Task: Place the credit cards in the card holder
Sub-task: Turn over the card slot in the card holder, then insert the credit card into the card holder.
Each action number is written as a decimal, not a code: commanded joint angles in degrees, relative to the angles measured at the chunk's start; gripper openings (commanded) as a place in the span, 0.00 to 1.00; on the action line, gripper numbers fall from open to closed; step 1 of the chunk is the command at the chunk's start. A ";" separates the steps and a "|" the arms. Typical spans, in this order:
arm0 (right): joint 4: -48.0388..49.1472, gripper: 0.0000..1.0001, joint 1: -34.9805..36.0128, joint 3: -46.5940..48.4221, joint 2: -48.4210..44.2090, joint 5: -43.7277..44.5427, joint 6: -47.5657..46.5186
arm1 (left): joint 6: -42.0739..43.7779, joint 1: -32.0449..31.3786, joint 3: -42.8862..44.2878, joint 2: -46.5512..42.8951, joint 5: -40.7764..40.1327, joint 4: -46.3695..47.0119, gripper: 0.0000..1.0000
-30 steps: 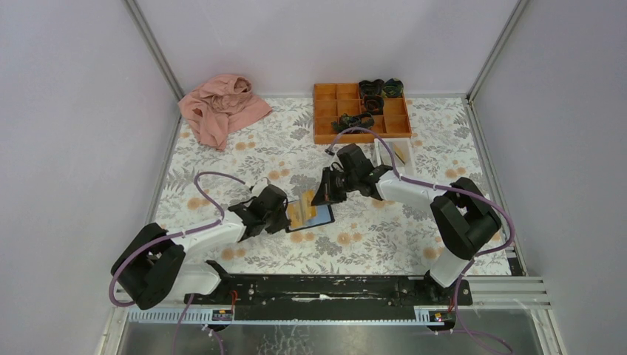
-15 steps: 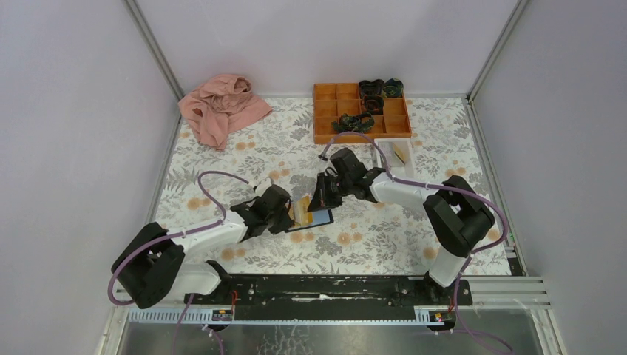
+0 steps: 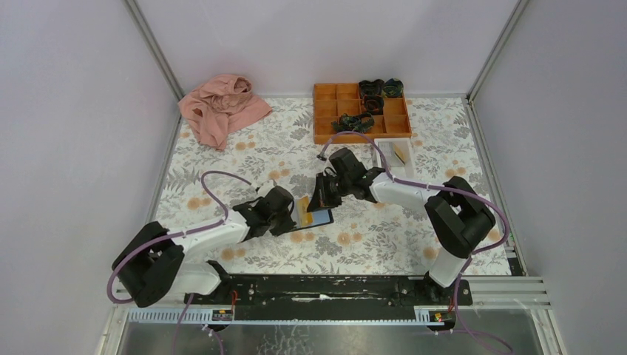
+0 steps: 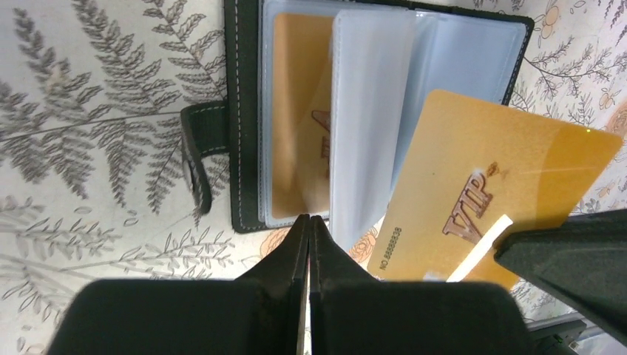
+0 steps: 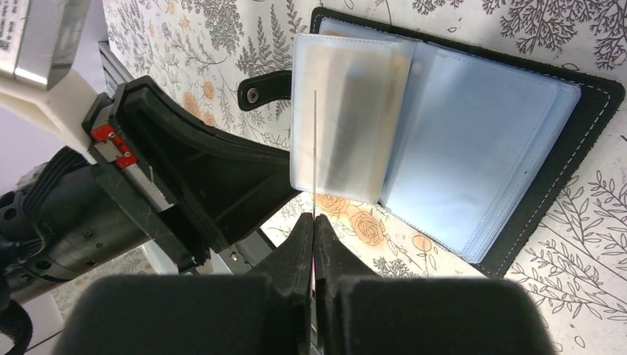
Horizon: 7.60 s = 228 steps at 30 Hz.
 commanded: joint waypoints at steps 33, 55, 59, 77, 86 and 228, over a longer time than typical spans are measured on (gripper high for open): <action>-7.88 0.00 -4.98 6.91 4.31 -7.28 -8.70 | 2.96 -0.10 11.29 4.91 -10.29 -9.92 0.00; -6.25 0.00 -4.96 8.22 7.74 -9.01 -8.69 | 2.67 1.80 7.24 5.42 -8.05 -7.67 0.00; -5.72 0.00 -4.97 7.89 8.09 -9.17 -8.69 | 2.49 1.80 6.83 5.24 -7.86 -7.76 0.00; -3.25 0.00 -5.88 6.75 9.09 -9.72 -8.19 | 2.31 1.77 6.09 5.01 -7.52 -8.37 0.00; -2.04 0.00 -6.58 5.96 9.57 -10.07 -7.88 | 2.31 1.80 5.80 5.10 -7.50 -8.46 0.00; 0.00 0.29 -3.12 7.79 15.60 -3.78 -6.51 | 4.95 1.80 3.63 7.71 -5.59 -6.97 0.00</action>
